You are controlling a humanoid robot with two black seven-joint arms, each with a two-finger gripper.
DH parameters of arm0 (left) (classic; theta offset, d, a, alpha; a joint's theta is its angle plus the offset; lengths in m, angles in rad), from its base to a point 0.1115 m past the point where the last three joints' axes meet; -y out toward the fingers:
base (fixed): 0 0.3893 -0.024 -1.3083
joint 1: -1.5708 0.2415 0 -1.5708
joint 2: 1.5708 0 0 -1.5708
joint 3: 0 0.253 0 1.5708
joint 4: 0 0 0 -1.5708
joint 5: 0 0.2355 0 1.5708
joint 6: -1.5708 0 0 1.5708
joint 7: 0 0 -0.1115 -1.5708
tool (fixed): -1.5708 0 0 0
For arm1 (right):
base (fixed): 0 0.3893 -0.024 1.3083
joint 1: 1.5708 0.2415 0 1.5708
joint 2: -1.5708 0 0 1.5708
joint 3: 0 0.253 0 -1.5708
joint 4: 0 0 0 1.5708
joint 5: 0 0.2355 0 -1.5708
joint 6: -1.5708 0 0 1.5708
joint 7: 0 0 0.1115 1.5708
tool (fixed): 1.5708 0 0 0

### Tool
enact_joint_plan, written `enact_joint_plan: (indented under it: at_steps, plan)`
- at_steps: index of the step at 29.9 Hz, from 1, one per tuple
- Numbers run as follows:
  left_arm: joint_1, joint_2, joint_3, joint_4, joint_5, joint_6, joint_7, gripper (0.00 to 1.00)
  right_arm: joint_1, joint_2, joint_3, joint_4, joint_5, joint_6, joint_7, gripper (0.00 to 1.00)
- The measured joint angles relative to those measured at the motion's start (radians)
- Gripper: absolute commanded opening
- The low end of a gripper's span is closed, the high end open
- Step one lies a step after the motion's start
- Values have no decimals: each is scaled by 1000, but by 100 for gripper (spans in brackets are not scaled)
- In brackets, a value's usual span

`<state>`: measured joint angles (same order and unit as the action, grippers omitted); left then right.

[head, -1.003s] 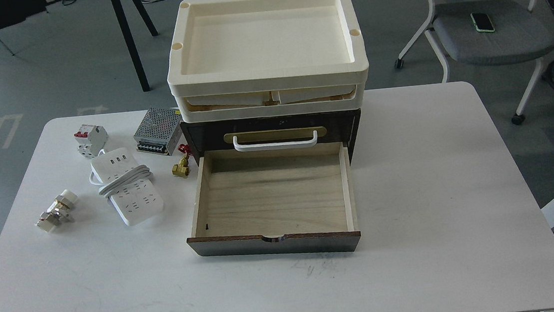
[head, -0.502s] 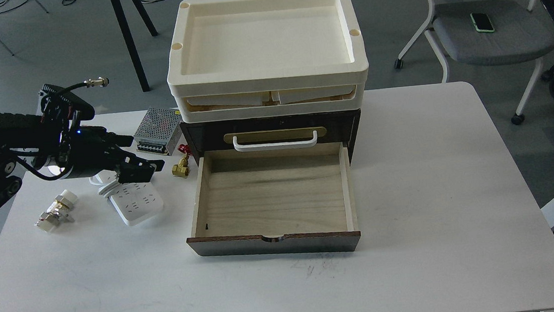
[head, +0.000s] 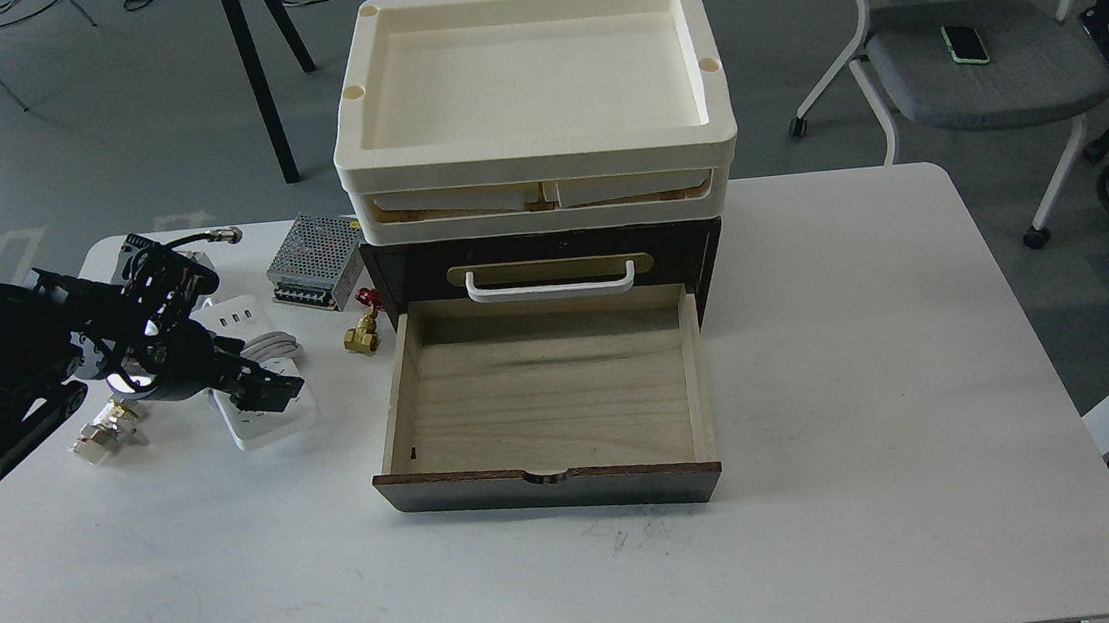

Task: Put charging cable into cabinet
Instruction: 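Reach the left gripper toward the white power strip beside the cabinet, then close the left gripper on the white power strip and lift it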

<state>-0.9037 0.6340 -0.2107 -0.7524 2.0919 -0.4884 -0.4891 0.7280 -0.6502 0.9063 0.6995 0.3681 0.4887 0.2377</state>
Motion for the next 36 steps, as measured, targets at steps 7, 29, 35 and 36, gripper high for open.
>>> enact_joint_plan:
  at_steps: [7,29,35,36]
  plan:
    - [0,-43,2,87,-13,0,1,93,-11,7,0,0,0,0,1,100]
    - [-65,-54,43,109,-26,26,0,87,-55,0,2,0,1,0,23,100]
    - [-65,-94,136,227,-31,129,0,85,-56,0,2,0,2,0,23,100]
    - [-64,-96,141,235,-31,138,0,85,-56,0,2,0,2,0,23,100]
